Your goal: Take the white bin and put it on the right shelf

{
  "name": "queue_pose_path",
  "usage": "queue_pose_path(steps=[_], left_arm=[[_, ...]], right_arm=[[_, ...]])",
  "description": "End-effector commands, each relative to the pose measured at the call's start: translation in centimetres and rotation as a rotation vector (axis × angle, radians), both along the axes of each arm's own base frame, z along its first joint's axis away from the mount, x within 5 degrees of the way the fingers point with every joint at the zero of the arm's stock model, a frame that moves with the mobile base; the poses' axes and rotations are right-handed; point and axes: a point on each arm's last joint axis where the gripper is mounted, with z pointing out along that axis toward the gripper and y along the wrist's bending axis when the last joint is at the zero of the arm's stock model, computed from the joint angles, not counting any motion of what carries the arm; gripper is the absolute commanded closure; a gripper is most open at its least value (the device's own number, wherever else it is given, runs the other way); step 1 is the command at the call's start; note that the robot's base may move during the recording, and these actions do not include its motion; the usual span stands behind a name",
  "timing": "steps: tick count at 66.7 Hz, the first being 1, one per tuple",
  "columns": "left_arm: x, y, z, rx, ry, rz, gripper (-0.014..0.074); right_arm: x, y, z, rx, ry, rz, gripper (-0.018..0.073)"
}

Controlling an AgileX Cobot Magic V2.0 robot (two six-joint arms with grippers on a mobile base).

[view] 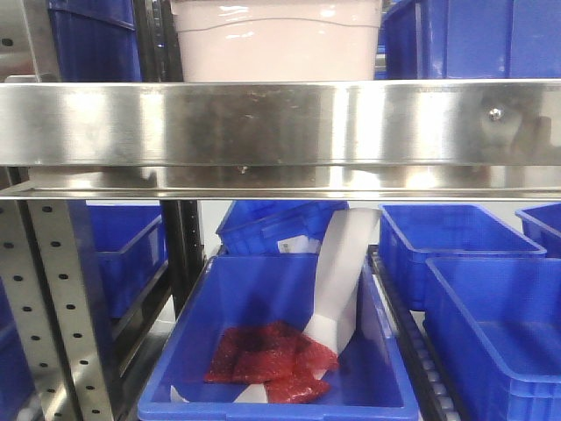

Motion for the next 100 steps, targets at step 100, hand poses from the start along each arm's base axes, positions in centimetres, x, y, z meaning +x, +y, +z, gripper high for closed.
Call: queue_pose_path(steps=[100], left_arm=[[-0.1, -0.1, 1.2, -0.007, -0.139, -0.027, 0.0715]], right_arm=[[-0.2, 0.0, 0.9, -0.013, -0.108, -0.003, 0.0494]])
